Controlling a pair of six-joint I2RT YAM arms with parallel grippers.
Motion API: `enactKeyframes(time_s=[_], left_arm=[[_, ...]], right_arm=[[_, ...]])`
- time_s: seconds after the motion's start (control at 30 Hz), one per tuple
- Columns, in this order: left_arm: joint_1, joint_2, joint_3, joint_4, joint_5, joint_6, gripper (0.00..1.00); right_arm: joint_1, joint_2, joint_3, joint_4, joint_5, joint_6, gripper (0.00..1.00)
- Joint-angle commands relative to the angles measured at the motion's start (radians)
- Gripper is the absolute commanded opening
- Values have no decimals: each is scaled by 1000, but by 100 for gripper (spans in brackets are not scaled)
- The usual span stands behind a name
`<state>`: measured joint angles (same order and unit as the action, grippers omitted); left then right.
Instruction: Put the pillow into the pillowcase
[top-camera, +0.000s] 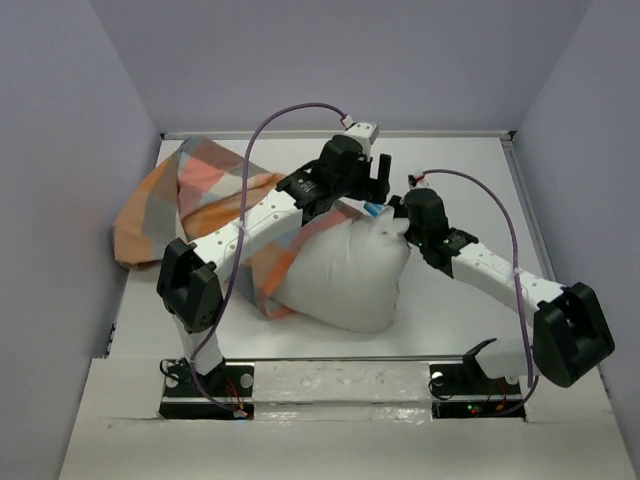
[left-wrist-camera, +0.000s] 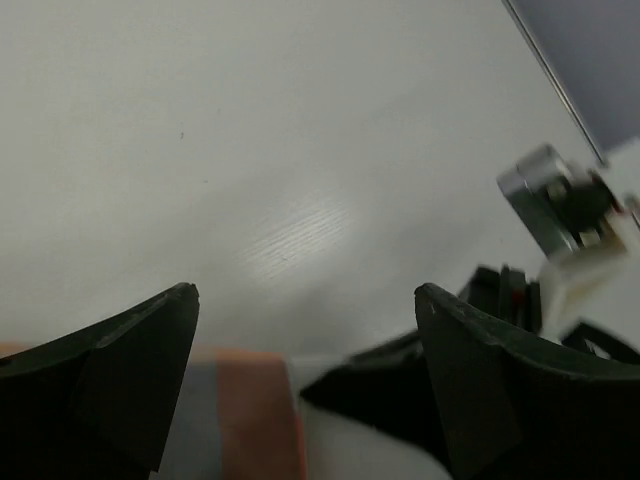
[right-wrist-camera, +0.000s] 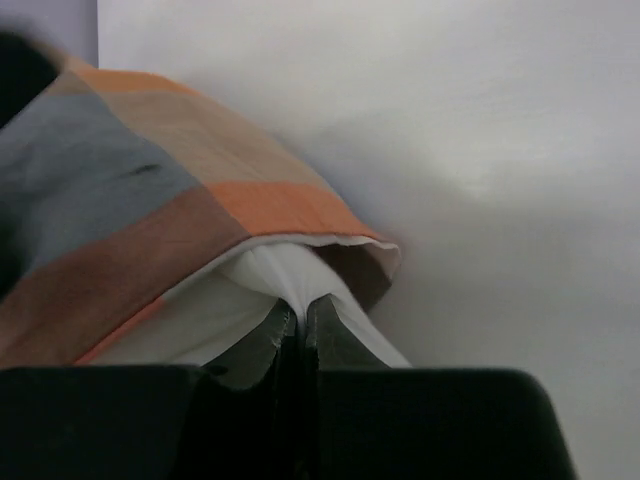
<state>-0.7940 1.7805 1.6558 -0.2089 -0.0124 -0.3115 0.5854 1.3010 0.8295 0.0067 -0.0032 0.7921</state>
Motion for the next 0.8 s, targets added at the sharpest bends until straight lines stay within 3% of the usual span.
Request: enactKeyframes(time_s=[0.0,0.1,0.23,0.27,0.37,0.53,0.77], left_arm=[[-95,-233,39,51,-145,126,99],[-168,-361,-88,91,-294,141,99],[-174,-559,-349,117,-398,111,99],[-175,-590,-404,117,-458,103,99],[-171,-684,-595,117,-543,63,99],[-134,-751,-802,143,-574,8,99],[-16,-737,-852,187,-598,-20,99]], right_arm=[[-209,87,134,33,-29,16,0],[-294,170,198,33,-60,18,0],[-306,250,339,-98,-63,-82,45],[-306,250,348,-114,-46,-118,61],[-306,161,342,-139,-5,-177,80],[-306,-32,355,-218,57,-290,84],[-199,-193,250,-260,57,-358,79]])
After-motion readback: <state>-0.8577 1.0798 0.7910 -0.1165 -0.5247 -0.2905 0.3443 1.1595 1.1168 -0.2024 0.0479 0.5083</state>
